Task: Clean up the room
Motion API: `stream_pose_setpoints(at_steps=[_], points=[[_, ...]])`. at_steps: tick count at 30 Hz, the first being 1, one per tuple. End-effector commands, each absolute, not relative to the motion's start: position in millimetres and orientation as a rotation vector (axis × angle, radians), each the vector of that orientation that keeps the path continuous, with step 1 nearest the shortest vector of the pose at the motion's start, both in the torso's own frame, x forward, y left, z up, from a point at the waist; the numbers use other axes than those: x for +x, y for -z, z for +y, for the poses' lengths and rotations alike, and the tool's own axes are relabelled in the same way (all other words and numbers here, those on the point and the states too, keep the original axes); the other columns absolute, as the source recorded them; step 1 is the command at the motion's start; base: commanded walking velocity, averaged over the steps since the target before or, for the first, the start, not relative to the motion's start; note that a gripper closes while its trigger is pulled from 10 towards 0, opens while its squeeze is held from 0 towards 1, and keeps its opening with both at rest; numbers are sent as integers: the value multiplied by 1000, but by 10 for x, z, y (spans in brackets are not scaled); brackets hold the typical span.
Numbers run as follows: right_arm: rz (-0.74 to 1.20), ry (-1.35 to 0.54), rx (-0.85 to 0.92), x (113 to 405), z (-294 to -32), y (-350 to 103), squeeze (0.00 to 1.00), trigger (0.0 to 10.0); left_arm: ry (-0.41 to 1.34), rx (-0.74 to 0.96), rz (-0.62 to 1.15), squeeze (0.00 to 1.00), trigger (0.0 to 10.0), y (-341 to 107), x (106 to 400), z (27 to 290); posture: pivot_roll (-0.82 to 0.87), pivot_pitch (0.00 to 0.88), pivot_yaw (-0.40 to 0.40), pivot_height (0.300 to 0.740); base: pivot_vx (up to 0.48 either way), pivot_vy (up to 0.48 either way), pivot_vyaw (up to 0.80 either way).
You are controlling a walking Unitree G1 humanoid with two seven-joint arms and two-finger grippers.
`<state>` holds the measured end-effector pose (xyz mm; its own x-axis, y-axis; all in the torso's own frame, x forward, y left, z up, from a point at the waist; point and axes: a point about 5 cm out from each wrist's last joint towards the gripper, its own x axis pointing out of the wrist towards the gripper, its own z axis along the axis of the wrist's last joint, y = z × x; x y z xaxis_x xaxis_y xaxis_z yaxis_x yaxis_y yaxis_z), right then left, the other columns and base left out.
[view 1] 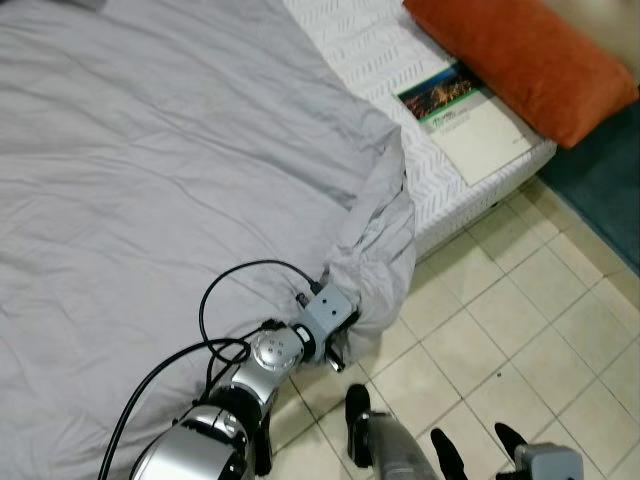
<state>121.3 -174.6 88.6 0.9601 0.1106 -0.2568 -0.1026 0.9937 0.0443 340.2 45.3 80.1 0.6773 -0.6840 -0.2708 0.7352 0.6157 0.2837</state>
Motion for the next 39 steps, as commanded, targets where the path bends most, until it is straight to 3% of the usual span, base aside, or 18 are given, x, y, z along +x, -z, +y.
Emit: stream_pose_setpoints(at_steps=[1, 11, 16, 17, 21, 26, 29, 32, 39], points=[[308, -92, 24, 1158, -1789, -803, 0, 10000, 871, 380, 193, 0, 10000, -661, 3281, 330, -302, 455, -50, 740, 0, -480, 0], [301, -110, 28, 1204, -1761, -769, 0, 10000, 1004, 361, 210, 0, 10000, -568, 3044, -80, -290, 437, -45, 740, 0, -480, 0], [297, -116, 29, 1215, -1742, -771, 0, 10000, 1047, 351, 211, 0, 10000, -533, 2913, -281, -291, 430, -44, 740, 0, 0, 0], [293, -119, 29, 1223, -1734, -774, 0, 10000, 1131, 355, 211, 0, 10000, -486, 2731, -492, -291, 429, -45, 740, 0, 0, 0], [291, -122, 30, 1225, -1725, -768, 0, 10000, 1198, 351, 212, 0, 10000, -454, 2562, -669, -292, 423, -44, 740, 0, 0, 0], [296, -132, 32, 1162, -1673, -749, 0, 10000, 1223, 161, 178, 0, 10000, -701, 2470, -1030, -292, 418, -34, 740, 0, 0, 0], [300, -137, 35, 1140, -1654, -741, 0, 10000, 1239, 103, 161, 0, 10000, -798, 2460, -1119, -290, 418, -33, 740, 0, 0, 0], [310, -154, 36, 1099, -1606, -717, 0, 10000, 1342, 54, 107, 0, 10000, -963, 2364, -1299, -288, 418, -27, 740, 0, 0, 0], [307, -150, 43, 1097, -1581, -699, 0, 10000, 1310, 53, 91, 0, 10000, -1015, 2424, -1290, -277, 422, -16, 740, 0, 0, 0]])
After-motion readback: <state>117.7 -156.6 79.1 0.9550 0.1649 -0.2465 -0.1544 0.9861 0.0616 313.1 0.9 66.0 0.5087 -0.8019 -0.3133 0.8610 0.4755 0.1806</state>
